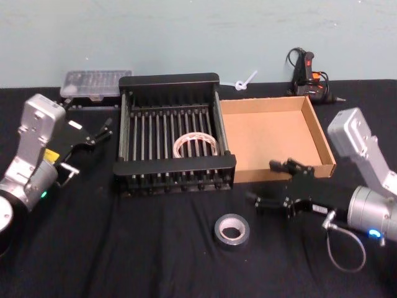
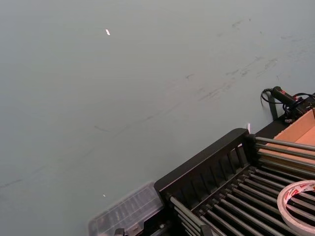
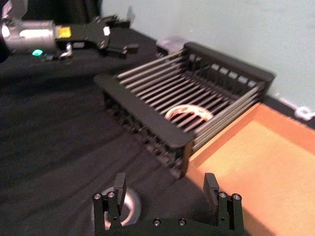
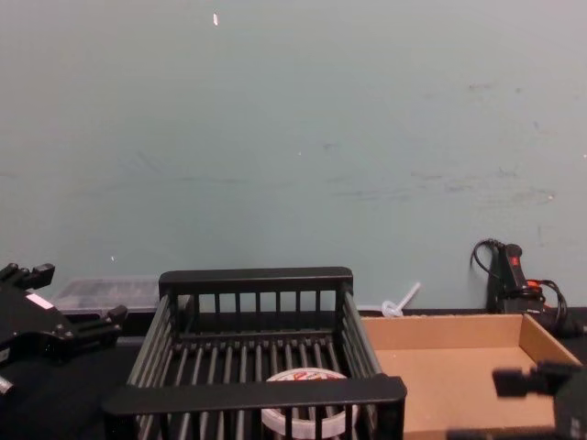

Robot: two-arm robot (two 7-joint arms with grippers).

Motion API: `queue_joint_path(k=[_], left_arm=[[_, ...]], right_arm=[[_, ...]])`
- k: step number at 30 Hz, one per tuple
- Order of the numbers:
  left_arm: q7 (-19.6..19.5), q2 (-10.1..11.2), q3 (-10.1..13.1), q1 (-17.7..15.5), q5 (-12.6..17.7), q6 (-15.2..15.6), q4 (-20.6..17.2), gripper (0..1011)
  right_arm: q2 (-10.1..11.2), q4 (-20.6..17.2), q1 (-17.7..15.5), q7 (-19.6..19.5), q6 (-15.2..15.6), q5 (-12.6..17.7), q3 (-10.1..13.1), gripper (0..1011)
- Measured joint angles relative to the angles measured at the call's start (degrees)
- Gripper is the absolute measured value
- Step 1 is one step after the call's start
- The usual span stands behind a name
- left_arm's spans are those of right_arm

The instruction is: Pick up the white tape and place it into the black box , Pick up the silver tape and place it into the brown box.

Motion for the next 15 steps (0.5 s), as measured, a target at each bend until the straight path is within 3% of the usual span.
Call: queue_joint_path(k=[6,15], left_arm=[[0.0,0.0,0.0,0.0,0.0,0.0,0.0,1001],[0.0,0.0,0.0,0.0,0.0,0.0,0.0,1001]], right_arm=[[1.41,-0.4,-0.48,0.69,0.89,0.38,-1.99,1002],[1.8,0.74,0.51,0.79,2.02,0.4,-4.58,1000]])
